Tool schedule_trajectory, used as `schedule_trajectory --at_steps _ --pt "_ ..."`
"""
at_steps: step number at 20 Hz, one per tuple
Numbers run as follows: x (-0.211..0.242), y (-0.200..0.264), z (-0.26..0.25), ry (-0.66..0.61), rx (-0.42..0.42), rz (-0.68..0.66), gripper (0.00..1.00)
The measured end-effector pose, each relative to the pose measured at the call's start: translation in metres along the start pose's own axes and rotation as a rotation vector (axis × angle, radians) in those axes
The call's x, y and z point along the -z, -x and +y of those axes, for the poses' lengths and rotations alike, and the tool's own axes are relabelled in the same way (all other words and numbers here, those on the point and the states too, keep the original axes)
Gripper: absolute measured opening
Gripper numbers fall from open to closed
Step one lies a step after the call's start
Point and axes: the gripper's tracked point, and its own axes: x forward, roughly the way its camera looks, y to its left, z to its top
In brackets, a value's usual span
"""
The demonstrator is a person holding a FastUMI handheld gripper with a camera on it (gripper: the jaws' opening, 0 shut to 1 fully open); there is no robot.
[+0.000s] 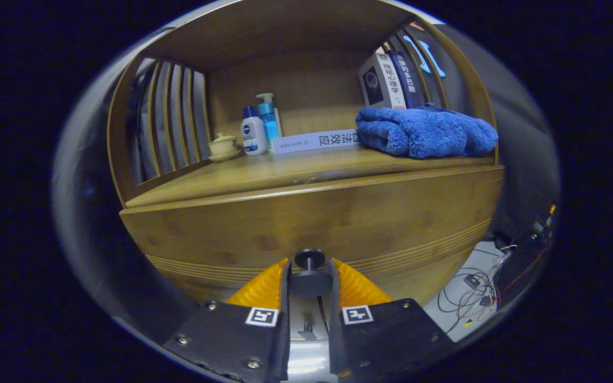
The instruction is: Pull open the drawer, take out the items inside it, and place them on the countertop above the cabinet.
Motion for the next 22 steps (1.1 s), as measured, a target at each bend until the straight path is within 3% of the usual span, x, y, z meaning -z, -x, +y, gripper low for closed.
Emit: schedule_trajectory --at_steps 22 --pt "0.054 0.132 -0.011 0.048 0.137 0.11 0.3"
